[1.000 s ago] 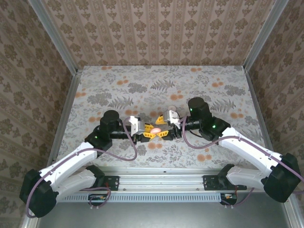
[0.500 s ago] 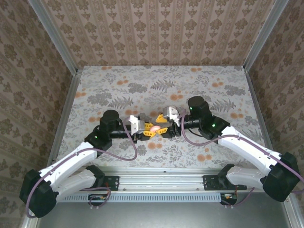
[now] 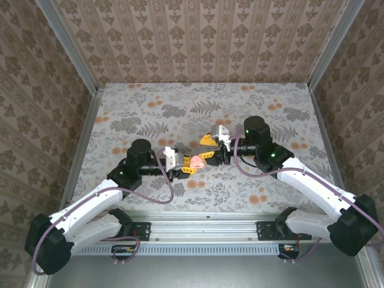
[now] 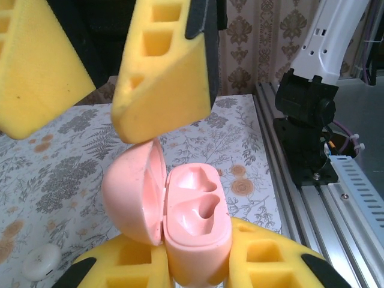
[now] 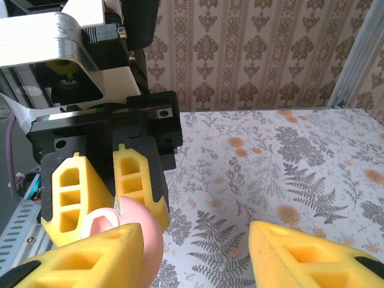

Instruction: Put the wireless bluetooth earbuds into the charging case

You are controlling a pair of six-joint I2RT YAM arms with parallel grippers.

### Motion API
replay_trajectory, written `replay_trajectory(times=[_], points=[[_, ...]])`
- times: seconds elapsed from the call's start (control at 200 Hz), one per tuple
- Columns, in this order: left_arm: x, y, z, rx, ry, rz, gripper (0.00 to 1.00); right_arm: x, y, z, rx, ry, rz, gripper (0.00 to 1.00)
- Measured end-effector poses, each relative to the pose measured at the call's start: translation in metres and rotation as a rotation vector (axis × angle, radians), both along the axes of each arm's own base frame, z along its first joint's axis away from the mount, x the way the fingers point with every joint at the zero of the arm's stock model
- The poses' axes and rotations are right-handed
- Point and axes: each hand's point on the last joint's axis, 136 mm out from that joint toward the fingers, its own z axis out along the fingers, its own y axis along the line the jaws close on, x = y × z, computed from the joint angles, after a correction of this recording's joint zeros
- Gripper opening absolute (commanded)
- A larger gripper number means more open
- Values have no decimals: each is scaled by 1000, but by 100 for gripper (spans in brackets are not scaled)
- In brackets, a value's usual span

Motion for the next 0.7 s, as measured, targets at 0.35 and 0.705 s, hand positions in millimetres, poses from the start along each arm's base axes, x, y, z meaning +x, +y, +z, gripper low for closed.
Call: replay_trajectory(times=[0.35,0.705], points=[[7,1,-4,-6,1,41,6,-1,-3,3,4,9,-10,51],[54,23,-16,6,98,283,1,10,-12,15,-9,165,-166,49]])
